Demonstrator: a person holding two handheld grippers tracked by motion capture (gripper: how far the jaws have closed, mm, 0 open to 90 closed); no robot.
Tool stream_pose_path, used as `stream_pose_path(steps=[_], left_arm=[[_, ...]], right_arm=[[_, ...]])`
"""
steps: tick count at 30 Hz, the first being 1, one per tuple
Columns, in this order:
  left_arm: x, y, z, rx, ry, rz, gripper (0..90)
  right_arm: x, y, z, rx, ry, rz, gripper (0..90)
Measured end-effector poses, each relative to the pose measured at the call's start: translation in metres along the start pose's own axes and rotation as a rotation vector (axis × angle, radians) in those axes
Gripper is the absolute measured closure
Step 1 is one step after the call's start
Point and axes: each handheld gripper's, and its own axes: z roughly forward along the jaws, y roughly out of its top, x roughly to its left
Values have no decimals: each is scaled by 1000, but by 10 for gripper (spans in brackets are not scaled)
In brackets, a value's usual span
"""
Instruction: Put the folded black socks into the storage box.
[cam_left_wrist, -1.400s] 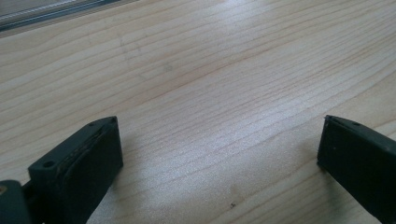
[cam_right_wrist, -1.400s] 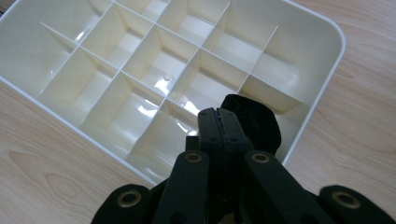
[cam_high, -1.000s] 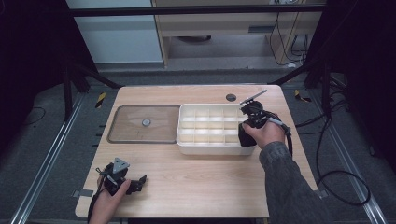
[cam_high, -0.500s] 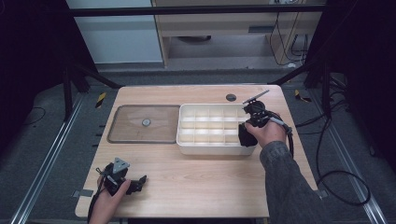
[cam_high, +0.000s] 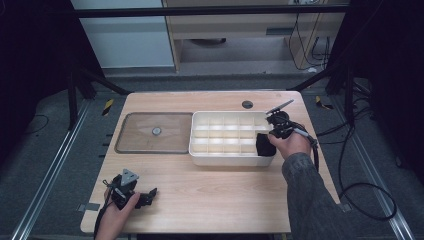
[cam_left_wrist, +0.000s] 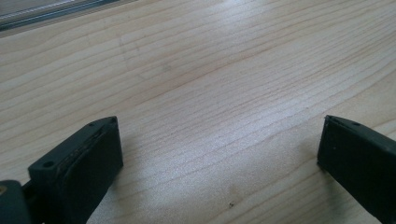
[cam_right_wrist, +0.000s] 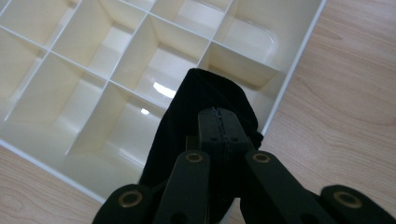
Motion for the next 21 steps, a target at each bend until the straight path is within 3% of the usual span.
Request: stream_pose_path(steps=[8,21], left_arm=[[-1,0,0,-2,-2,-4,0],[-1,0,0,2,-2,5,0]], right_arm=[[2,-5,5,28,-9,-16,900],[6,-15,13,42,24,-30,900]])
